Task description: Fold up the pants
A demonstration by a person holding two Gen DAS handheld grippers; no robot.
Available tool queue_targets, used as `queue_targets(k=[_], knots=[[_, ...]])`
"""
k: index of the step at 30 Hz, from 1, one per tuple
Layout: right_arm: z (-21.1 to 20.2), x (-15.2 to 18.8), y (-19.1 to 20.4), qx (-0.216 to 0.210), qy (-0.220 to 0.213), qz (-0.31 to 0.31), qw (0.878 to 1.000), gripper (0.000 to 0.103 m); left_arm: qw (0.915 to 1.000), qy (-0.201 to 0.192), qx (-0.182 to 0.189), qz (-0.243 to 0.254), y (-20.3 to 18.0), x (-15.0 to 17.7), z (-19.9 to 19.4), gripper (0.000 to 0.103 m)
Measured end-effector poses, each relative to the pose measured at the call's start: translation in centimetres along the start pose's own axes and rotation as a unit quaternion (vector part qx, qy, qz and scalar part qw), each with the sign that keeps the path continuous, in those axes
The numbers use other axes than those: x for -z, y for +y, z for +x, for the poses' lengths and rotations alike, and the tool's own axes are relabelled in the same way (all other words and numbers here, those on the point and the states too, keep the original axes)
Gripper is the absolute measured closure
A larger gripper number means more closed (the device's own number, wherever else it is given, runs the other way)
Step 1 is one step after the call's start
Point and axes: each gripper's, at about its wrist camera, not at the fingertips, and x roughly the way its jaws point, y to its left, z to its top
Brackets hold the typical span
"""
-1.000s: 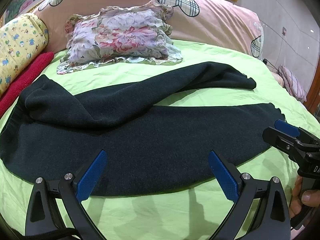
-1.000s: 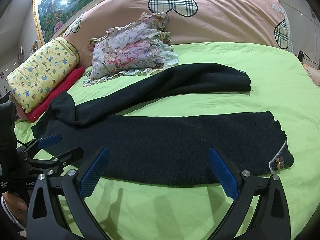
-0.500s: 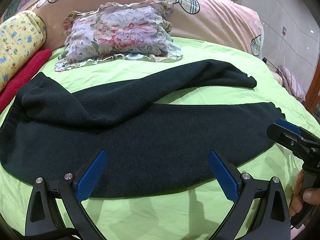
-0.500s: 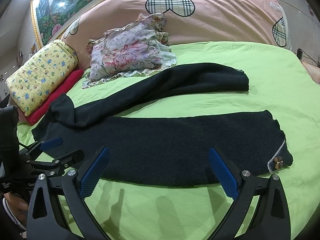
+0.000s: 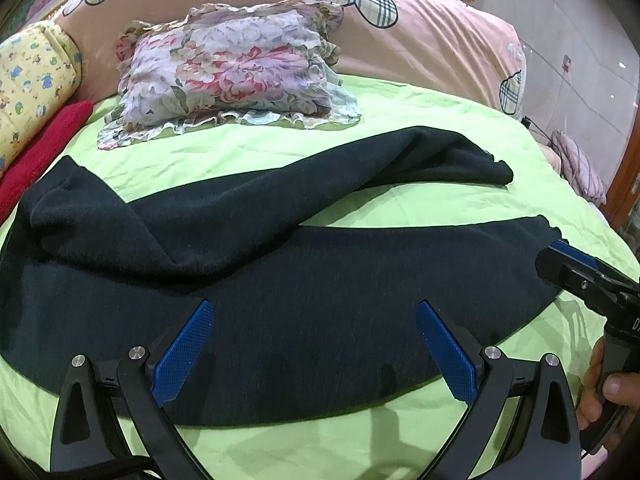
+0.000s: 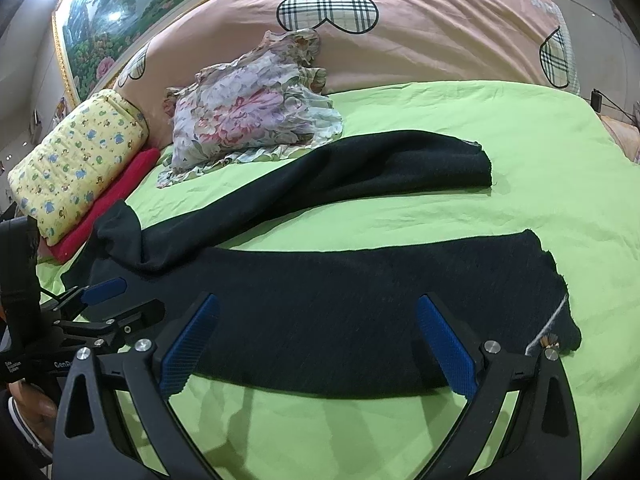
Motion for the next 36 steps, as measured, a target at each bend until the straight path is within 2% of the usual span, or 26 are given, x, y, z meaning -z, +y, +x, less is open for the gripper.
queue_targets(k=[8,11,22,25,28,31,32,36], knots=[[0.5,-1.9,-1.4,0.006,0.003,0.006,1.0,0.004,0.9997,0.012,0.006,0.02,-0.4,-2.2,1.5,0.002],[1.0,-3.3,-2.5,0.022,0.011,0.009,1.0,0.004,0.999,0.024,0.007,0.037,-0.7,-3.5,2.5,0.002],[4.3,-10.9,-9.9,0.037,0.027,0.07,0.997,0.004,0.9943,0.067,0.005,0.083,-1.1,-9.4,7.6,0.002],[6.6,-13.2,-12.6,0.035,0.044,0.096,0.994,0.004,0.9911,0.082,0.008,0.105,-1.6,-10.9,9.6,0.002],[9.7,-15.0,-15.4,0.04,0.082,0.129,0.987,0.004,0.9883,0.096,0.02,0.117,-1.8,-12.2,11.4,0.002],[12.3,-16.4,-17.0,0.041,0.109,0.131,0.985,0.005,0.9847,0.119,0.038,0.122,-1.9,-13.0,13.2,0.002],[13.0,-16.7,-17.5,0.042,0.116,0.132,0.984,0.007,0.9837,0.125,0.04,0.123,-2.0,-13.1,13.6,0.002],[15.5,-16.8,-18.9,0.026,0.153,0.153,0.976,0.034,0.9745,0.171,0.055,0.134,-2.2,-13.0,15.7,0.007]])
